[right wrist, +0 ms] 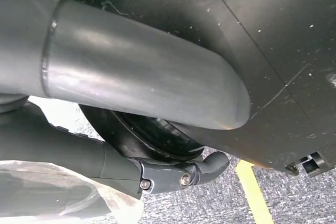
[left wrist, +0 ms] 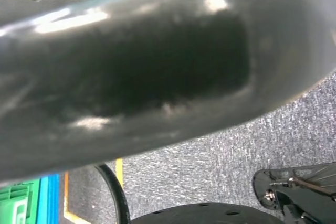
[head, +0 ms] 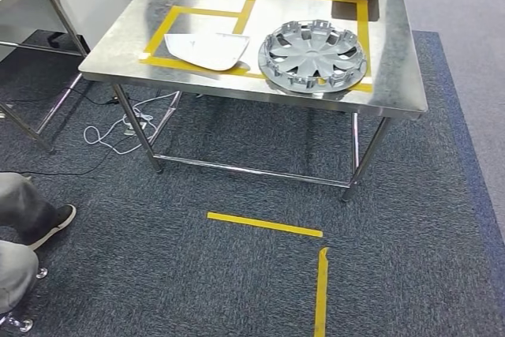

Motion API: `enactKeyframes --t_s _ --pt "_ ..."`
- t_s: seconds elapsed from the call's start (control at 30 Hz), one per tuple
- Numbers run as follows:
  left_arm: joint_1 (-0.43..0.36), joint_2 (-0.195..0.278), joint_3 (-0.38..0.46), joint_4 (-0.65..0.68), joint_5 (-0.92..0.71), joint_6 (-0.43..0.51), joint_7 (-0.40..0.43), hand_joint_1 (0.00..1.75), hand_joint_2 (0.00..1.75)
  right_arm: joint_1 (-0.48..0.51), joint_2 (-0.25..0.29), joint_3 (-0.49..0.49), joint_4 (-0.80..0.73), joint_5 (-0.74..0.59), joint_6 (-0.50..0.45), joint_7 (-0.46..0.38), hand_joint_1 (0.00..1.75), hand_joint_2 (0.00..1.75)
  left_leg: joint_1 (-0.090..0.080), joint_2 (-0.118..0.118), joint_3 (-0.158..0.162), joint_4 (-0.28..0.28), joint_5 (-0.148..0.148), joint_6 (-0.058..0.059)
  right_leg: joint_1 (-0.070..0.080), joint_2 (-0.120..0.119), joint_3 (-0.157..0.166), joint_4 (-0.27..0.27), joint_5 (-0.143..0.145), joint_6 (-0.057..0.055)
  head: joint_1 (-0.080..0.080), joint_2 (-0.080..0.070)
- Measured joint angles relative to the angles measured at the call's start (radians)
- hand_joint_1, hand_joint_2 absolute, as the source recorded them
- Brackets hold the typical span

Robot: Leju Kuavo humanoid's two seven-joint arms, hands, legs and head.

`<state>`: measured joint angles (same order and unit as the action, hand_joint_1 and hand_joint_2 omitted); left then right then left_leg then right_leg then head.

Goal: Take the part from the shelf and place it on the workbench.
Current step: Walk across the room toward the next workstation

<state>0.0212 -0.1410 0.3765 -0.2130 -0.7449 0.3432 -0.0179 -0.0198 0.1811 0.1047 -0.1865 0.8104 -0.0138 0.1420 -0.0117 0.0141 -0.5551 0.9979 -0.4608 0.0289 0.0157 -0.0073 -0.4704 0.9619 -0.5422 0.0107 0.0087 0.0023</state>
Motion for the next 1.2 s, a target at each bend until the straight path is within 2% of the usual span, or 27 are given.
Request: enactKeyframes --t_s 0.2,0.3,0.37,0.4,0.43,0.5,0.53,0.57,0.6,0.63,0.67,0.7,0.73,0.77,0.83,0.87,0.93,0.97,1.0,1.03,1.07,1.1,1.17,1.2 --pt "-0.005 0.000 -0.004 0.008 -0.009 -0.018 0.012 0.00 0.00 0.000 0.000 -0.002 0.000 -0.023 -0.001 0.016 0.00 0.00 -0.001 0.000 -0.001 0.002 -0.001 0.001 -0.001 0.000 0.000 0.000 0.000 0.000 0.000 0.000" --pt "-0.007 -0.004 -0.008 0.013 -0.014 -0.027 0.023 0.00 0.00 0.000 0.001 -0.004 0.000 -0.031 0.000 0.018 0.00 0.00 -0.004 -0.001 -0.002 0.004 -0.002 0.010 -0.005 -0.001 0.000 -0.004 0.004 0.006 0.000 0.000" --pt "-0.008 -0.011 -0.014 0.015 -0.019 -0.036 0.037 0.00 0.00 -0.001 0.002 -0.005 0.000 -0.036 0.000 0.020 0.00 0.00 0.002 0.003 0.001 -0.013 0.007 0.016 -0.004 0.002 -0.003 0.007 -0.008 0.011 0.001 0.000" --pt "-0.009 -0.014 -0.017 0.016 -0.023 -0.040 0.043 0.00 0.00 -0.002 0.002 -0.005 0.000 -0.039 0.000 0.020 0.00 0.00 0.006 0.007 0.002 -0.021 0.012 0.019 -0.004 0.003 -0.016 0.034 -0.029 0.015 0.002 0.000" --pt "-0.009 -0.018 -0.020 0.016 -0.025 -0.043 0.048 0.00 0.00 -0.004 0.001 -0.006 0.000 -0.041 0.000 0.020 0.00 0.00 0.008 0.012 0.001 -0.027 0.016 0.020 -0.006 0.005 -0.038 0.083 -0.060 0.020 0.003 0.000" --pt "-0.008 -0.022 -0.025 0.019 -0.031 -0.045 0.054 0.00 0.00 -0.011 0.001 -0.009 0.000 -0.045 0.001 0.021 0.00 0.00 0.009 0.025 -0.003 -0.027 0.017 0.022 -0.010 0.005 -0.100 0.218 -0.127 0.031 0.005 0.000" --pt "-0.008 -0.024 -0.026 0.020 -0.032 -0.045 0.056 0.00 0.00 -0.014 0.000 -0.011 0.000 -0.046 0.001 0.021 0.00 0.00 0.010 0.033 -0.004 -0.027 0.017 0.021 -0.013 0.005 -0.120 0.265 -0.140 0.035 0.005 0.000" --pt "-0.008 -0.025 -0.027 0.020 -0.033 -0.045 0.058 0.00 0.00 -0.016 0.000 -0.012 0.000 -0.047 0.002 0.022 0.00 0.00 0.011 0.040 -0.005 -0.025 0.017 0.019 -0.016 0.004 -0.124 0.279 -0.134 0.039 0.004 0.000" --pt "-0.008 -0.025 -0.027 0.021 -0.033 -0.045 0.060 0.00 0.00 -0.016 -0.001 -0.013 0.000 -0.047 0.003 0.023 0.00 0.00 0.014 0.047 -0.005 -0.022 0.015 0.016 -0.020 0.001 -0.108 0.247 -0.106 0.044 0.004 0.000" --pt "-0.008 -0.026 -0.028 0.021 -0.034 -0.046 0.061 0.00 0.00 -0.014 -0.002 -0.014 0.001 -0.047 0.003 0.025 0.00 0.00 0.016 0.054 -0.005 -0.017 0.013 0.011 -0.024 -0.008 -0.077 0.185 -0.066 0.049 0.004 0.000" --pt "-0.008 -0.025 -0.028 0.021 -0.035 -0.046 0.062 0.00 0.00 -0.011 -0.002 -0.016 0.002 -0.047 0.004 0.026 0.00 0.00 0.016 0.060 -0.006 -0.010 0.009 0.003 -0.026 -0.030 -0.046 0.117 -0.036 0.055 0.006 0.000" --pt "-0.007 -0.026 -0.029 0.022 -0.035 -0.047 0.062 0.00 0.00 -0.009 -0.002 -0.017 0.003 -0.047 0.004 0.026 0.00 0.00 0.015 0.065 -0.008 -0.001 0.005 -0.004 -0.027 -0.049 -0.023 0.061 -0.014 0.054 0.009 0.000" --pt "-0.007 -0.026 -0.029 0.022 -0.036 -0.047 0.063 0.00 0.00 -0.007 -0.002 -0.019 0.004 -0.047 0.004 0.027 0.00 0.00 0.013 0.072 -0.010 0.007 0.003 -0.011 -0.027 -0.062 -0.014 0.032 -0.006 0.047 0.009 0.000" --pt "-0.006 -0.025 -0.030 0.022 -0.037 -0.047 0.064 0.00 0.00 -0.007 -0.002 -0.020 0.004 -0.047 0.005 0.026 0.00 0.00 0.010 0.079 -0.011 0.012 0.001 -0.017 -0.025 -0.067 -0.015 0.025 -0.009 0.038 0.009 0.000" --pt "-0.006 -0.024 -0.031 0.023 -0.039 -0.043 0.064 0.00 0.00 -0.006 -0.002 -0.022 0.004 -0.046 0.005 0.025 0.00 0.00 0.011 0.093 -0.010 0.016 -0.002 -0.024 -0.024 -0.045 -0.023 0.030 -0.006 0.016 0.005 0.000" --pt "-0.006 -0.023 -0.032 0.023 -0.040 -0.041 0.063 0.00 0.00 -0.006 -0.001 -0.023 0.005 -0.045 0.006 0.024 0.00 0.00 0.014 0.083 -0.011 0.024 -0.012 -0.029 -0.024 -0.035 -0.023 0.031 -0.003 0.009 0.004 0.000" --pt "-0.005 -0.022 -0.032 0.023 -0.041 -0.034 0.058 0.00 0.00 -0.008 0.000 -0.023 0.005 -0.043 0.006 0.024 0.00 0.00 0.020 0.040 -0.034 0.087 -0.066 -0.040 -0.025 -0.015 -0.022 0.031 0.005 -0.005 0.003 0.000" --pt "-0.005 -0.021 -0.032 0.023 -0.041 -0.033 0.055 0.00 0.00 -0.010 0.000 -0.023 0.005 -0.041 0.007 0.024 0.00 0.00 0.021 0.018 -0.056 0.148 -0.104 -0.042 -0.025 -0.004 -0.023 0.031 0.008 -0.010 0.003 0.000" --pt "-0.004 -0.020 -0.032 0.023 -0.041 -0.032 0.051 0.00 0.00 -0.011 0.001 -0.023 0.005 -0.040 0.008 0.024 0.00 0.00 0.021 0.008 -0.082 0.215 -0.137 -0.042 -0.023 0.009 -0.025 0.031 0.011 -0.014 0.003 0.000" --pt "-0.003 -0.019 -0.032 0.023 -0.042 -0.032 0.048 0.00 0.00 -0.012 0.001 -0.023 0.005 -0.039 0.008 0.023 0.00 0.00 0.021 0.003 -0.101 0.269 -0.155 -0.041 -0.022 0.023 -0.027 0.032 0.012 -0.016 0.002 0.000" --pt "-0.003 -0.018 -0.032 0.023 -0.043 -0.032 0.046 0.00 0.00 -0.012 0.001 -0.023 0.005 -0.038 0.009 0.022 0.00 0.00 0.021 0.001 -0.110 0.294 -0.152 -0.037 -0.019 0.038 -0.027 0.032 0.013 -0.017 0.002 0.000" --pt "-0.004 -0.017 -0.032 0.023 -0.044 -0.032 0.045 0.00 0.00 -0.013 0.002 -0.023 0.005 -0.037 0.010 0.022 0.00 0.00 0.019 -0.002 -0.103 0.279 -0.129 -0.031 -0.017 0.053 -0.026 0.032 0.013 -0.018 0.003 0.000" --pt "-0.006 -0.014 -0.033 0.023 -0.047 -0.032 0.045 0.00 0.00 -0.015 0.004 -0.023 0.005 -0.036 0.012 0.022 0.00 0.00 0.015 -0.026 -0.057 0.169 -0.052 -0.014 -0.014 0.081 -0.021 0.032 0.013 -0.018 0.002 0.000" --pt "-0.006 -0.012 -0.033 0.023 -0.047 -0.033 0.045 0.00 0.00 -0.017 0.006 -0.023 0.004 -0.036 0.013 0.022 0.00 0.00 0.015 -0.057 -0.035 0.111 -0.023 -0.003 -0.012 0.094 -0.022 0.033 0.012 -0.016 0.005 0.000"
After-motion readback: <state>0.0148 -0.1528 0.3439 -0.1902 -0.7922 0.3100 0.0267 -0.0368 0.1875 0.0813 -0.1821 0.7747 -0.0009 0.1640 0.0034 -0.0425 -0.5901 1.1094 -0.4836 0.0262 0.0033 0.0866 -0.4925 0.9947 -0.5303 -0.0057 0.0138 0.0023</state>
